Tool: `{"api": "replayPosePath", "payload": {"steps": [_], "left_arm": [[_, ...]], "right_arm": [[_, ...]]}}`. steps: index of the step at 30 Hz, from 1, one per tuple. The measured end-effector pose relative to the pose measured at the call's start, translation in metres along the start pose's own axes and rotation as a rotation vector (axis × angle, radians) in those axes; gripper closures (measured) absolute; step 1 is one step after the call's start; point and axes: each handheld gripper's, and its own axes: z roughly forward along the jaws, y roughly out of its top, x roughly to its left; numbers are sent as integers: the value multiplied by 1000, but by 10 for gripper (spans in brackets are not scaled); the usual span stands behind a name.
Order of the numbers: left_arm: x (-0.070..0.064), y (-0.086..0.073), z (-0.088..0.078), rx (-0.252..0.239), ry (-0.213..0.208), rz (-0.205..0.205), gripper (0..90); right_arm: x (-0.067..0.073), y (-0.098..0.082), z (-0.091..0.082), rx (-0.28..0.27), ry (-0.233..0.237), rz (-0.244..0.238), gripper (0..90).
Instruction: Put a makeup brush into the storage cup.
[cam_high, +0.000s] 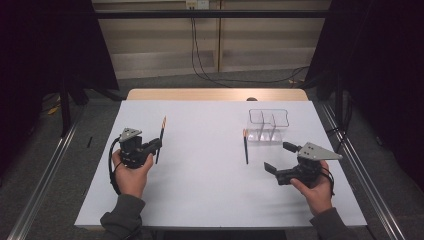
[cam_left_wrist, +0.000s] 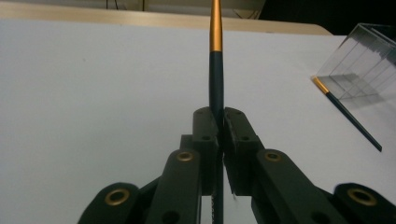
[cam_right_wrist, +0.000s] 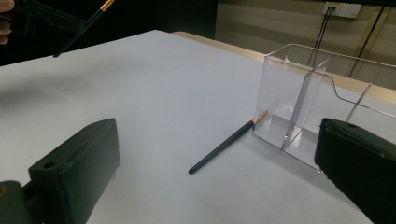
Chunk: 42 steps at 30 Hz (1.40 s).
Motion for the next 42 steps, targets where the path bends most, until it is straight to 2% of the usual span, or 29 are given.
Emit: {"api": "replayPosePath", "payload": {"steps": [6, 8, 9, 12, 15, 16, 18, 24, 29, 36, 42], "left_arm": [[-2, -1, 1, -84, -30, -4, 841], [-3, -1, 2, -95, -49, 15, 841], [-6, -2, 2, -116, -52, 25, 842], [-10, -1, 4, -129, -67, 28, 841], [-12, 0, 5, -129, -73, 45, 841], [-13, 0, 6, -128, -82, 33, 841], [-14, 1, 7, -134, -97, 21, 841], [-20, 3, 12, -124, -137, 32, 841], [-31, 8, 14, -123, -191, 37, 842], [-44, 12, 17, -116, -230, 68, 842], [-57, 13, 23, -112, -282, 60, 842]], "right_arm": [[-1, 0, -2, -3, 8, 3, 0], [-1, 0, -3, -5, 0, 4, 0], [-1, 0, -3, -4, 3, 3, 0], [-1, 0, -1, -6, 7, 3, 0], [0, 0, 0, 1, -11, 0, 0], [0, 0, 1, -1, 3, -2, 0], [0, 0, 2, 2, 0, 5, 0], [1, 4, 5, -3, 12, 21, 0], [5, 10, 12, -1, 21, 44, 0], [12, 18, 27, -1, 46, 54, 0], [13, 26, 36, -4, 55, 75, 0]]}}
